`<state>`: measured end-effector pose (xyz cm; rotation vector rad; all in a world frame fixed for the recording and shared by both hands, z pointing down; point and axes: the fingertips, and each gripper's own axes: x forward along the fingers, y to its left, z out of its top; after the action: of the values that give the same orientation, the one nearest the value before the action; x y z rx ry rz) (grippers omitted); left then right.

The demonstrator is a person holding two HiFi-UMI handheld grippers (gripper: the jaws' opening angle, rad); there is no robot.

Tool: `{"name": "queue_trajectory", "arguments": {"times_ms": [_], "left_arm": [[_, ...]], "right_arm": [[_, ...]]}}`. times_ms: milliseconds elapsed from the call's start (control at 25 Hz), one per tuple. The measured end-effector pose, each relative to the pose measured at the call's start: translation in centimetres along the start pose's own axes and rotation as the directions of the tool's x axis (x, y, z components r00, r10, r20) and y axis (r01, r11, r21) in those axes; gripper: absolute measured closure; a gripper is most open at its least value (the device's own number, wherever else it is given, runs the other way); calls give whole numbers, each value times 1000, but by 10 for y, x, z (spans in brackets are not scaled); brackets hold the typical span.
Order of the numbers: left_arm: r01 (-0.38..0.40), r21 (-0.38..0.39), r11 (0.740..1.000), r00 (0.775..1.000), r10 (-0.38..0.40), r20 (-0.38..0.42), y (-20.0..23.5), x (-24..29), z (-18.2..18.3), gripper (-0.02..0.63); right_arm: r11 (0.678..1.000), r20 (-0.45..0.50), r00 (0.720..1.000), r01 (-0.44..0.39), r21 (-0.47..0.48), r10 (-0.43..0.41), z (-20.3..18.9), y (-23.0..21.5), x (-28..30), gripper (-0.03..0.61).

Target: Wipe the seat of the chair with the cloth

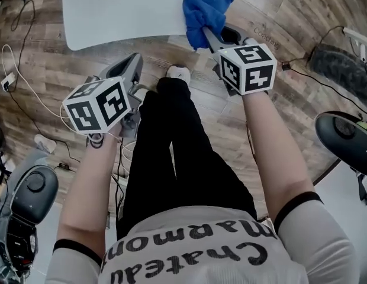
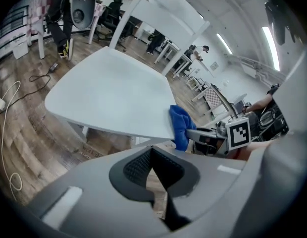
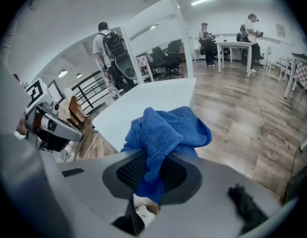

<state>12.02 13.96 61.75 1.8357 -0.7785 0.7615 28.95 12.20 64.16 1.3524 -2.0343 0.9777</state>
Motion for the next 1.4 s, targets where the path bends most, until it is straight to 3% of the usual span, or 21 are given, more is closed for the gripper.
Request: {"name": "queue_trajectory", "arguments": {"times_ms": [80, 320, 440, 480, 520, 600, 640, 680, 760, 1000, 1240, 1400], "left_arm": [[-4, -29, 1000, 1000, 5, 17, 4, -8, -1, 606], [2, 2, 1000, 999, -2, 46, 1, -28, -6, 606], [-2, -10, 1000, 998, 2, 63, 1, -41, -9, 606], [0, -8, 1000, 998, 1, 65, 0, -45, -10, 605], [2, -5, 1000, 998, -1, 66, -1, -49, -11, 606], [7, 0, 1000, 997, -7, 72, -3, -56, -11, 606], [11, -1, 1000, 997, -11, 77, -4, -59, -11, 606], [18, 0, 1000, 996, -18, 82, -6, -63, -9, 606], [33, 17, 999, 996, -34, 86, -11, -70, -6, 606], [56, 73, 996, 993, -63, 99, -14, -119, 4, 606], [100, 131, 986, 977, -123, 176, -44, -205, 32, 606], [113, 187, 976, 936, -168, 310, -73, -272, 74, 606]], "right_arm": [[1000, -7, 1000, 5, 9, -5, 0, 1, 1, 503], [997, -18, 999, 33, 65, -32, -1, -2, 0, 503], [977, 3, 1000, 24, 211, -25, -9, -6, -5, 502], [951, 16, 1000, 18, 307, -24, -16, -9, -8, 500], [906, 32, 999, 7, 424, -23, -24, -12, -11, 495], [770, 96, 995, -45, 636, -21, -35, -12, -18, 504], [717, 142, 990, -80, 692, -26, -36, -8, -23, 514], [696, 183, 983, -111, 710, -31, -35, -2, -29, 519], [716, 217, 976, -133, 686, -27, -34, 13, -40, 522], [801, 191, 981, -99, 590, -20, -22, 68, -71, 525], [905, 312, 943, -229, 359, 115, 69, 151, -142, 525], [941, 389, 894, -301, 154, 222, 145, 209, -197, 525]]}}
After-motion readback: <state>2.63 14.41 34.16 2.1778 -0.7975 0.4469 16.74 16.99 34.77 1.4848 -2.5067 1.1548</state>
